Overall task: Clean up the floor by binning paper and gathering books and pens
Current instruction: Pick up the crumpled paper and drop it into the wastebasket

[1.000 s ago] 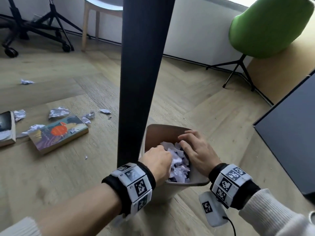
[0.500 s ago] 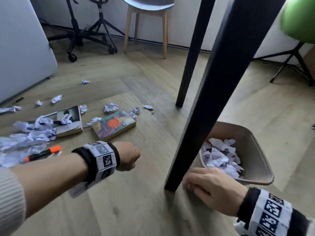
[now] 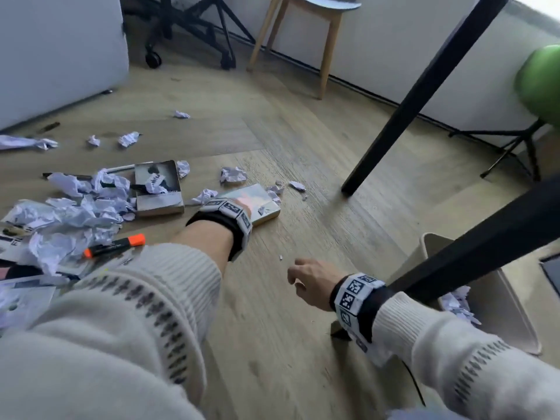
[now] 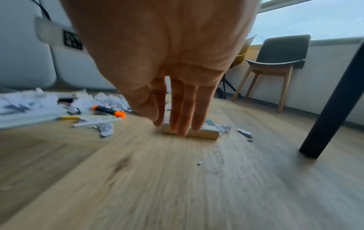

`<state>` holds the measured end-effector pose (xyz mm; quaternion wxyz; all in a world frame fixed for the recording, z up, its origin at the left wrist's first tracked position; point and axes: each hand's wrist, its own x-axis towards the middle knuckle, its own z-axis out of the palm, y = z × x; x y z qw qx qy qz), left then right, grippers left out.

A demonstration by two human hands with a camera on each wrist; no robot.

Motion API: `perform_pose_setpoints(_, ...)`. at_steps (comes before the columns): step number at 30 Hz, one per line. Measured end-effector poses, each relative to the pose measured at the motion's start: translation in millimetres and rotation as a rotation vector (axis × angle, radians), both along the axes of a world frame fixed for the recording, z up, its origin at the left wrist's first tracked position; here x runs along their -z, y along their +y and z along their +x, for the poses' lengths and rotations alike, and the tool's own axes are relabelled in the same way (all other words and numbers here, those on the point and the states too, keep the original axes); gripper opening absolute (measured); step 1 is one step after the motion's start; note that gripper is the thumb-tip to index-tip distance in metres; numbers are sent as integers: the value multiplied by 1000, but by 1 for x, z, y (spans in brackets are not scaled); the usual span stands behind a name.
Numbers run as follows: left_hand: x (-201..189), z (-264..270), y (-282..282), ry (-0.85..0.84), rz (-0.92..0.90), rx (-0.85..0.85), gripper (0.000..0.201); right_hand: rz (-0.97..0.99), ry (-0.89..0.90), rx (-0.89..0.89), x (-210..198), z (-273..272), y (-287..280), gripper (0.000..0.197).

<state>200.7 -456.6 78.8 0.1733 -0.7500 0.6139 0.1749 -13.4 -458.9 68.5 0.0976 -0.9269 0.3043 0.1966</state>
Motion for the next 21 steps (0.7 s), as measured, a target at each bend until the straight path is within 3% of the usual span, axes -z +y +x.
perform_pose_setpoints(2, 12, 4, -8, -2, 22, 20, 39, -55, 57, 25, -1, 21, -22, 22)
perform_pose_setpoints(6, 31, 20, -10, 10, -68, 44, 18, -90, 68, 138, 17, 42, -69, 24)
perform_pose_setpoints(9, 37, 44, -1, 25, -108, -13, 45, -83, 63, 277, 52, 49, -96, 28)
perform_pose_setpoints(14, 54, 78, 16, -40, -9, -89, 35, 119, 4, 492, 136, 42, -116, 27)
perform_pose_setpoints(17, 72, 91, 7, -39, 47, -120, 30, 185, -85, 520, 161, 42, -126, 14)
perform_pose_setpoints(21, 76, 103, -6, 2, 6, -152, 25, 192, -153, 473, 171, 38, -141, 28)
